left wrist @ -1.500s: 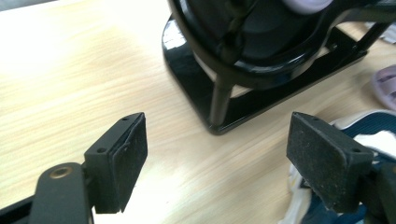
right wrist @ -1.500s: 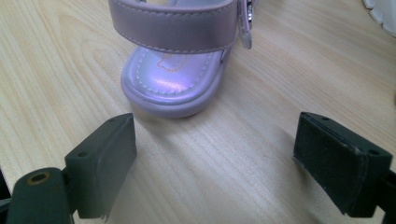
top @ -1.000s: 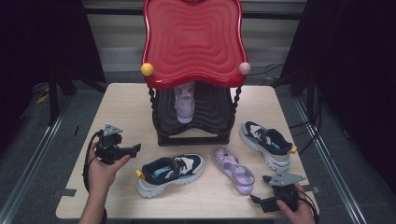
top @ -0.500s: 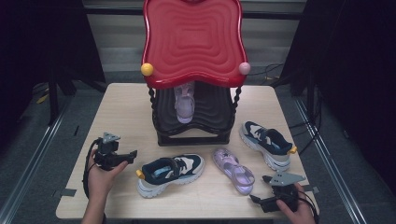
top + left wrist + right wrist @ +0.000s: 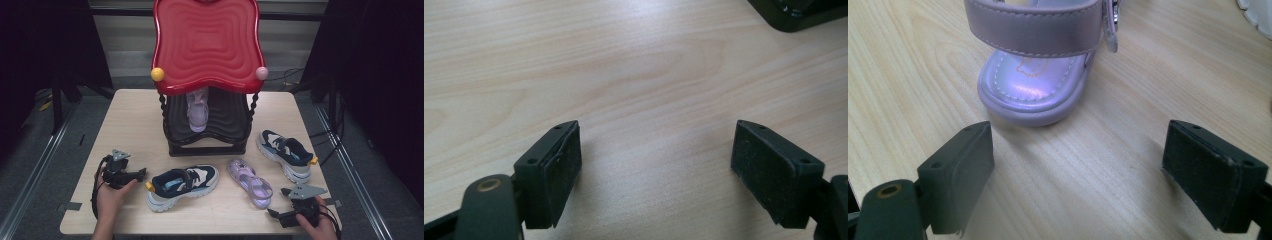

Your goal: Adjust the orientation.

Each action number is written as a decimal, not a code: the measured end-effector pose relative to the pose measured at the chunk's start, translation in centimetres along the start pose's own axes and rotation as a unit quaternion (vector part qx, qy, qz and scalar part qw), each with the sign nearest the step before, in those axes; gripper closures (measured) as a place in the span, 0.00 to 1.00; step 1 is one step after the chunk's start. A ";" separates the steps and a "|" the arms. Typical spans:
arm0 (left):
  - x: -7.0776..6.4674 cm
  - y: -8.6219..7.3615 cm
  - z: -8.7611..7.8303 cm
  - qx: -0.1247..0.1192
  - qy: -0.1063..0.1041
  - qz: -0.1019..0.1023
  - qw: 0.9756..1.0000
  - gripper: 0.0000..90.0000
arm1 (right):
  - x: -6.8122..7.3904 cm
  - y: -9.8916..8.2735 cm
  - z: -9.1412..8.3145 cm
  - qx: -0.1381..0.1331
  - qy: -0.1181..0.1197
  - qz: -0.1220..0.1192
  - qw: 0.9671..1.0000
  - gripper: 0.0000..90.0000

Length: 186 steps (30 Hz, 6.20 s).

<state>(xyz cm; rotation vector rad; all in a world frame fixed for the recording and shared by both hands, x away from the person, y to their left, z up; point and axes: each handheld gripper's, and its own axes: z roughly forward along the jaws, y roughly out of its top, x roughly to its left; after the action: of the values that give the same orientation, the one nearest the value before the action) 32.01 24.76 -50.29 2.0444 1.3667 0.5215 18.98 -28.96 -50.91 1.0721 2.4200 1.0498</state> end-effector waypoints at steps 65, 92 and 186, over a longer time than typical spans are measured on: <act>0.2 -0.7 0.3 -0.031 -0.007 0.004 1.000 0.16 | 1.6 2.1 2.0 -0.015 -0.008 0.014 1.000 0.39; 0.2 -0.7 0.3 -0.030 -0.007 0.005 1.000 0.16 | 1.2 3.5 3.8 -0.009 -0.024 0.025 0.999 0.25; 0.2 -0.7 0.3 -0.030 -0.007 0.005 1.000 0.16 | 3.6 8.5 -1.7 -0.095 -0.071 0.063 0.991 0.42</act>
<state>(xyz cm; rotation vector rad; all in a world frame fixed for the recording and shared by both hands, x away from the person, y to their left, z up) 31.82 25.06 -50.96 2.0027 1.3182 0.5458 20.05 -23.28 -43.51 1.2011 2.1173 1.1756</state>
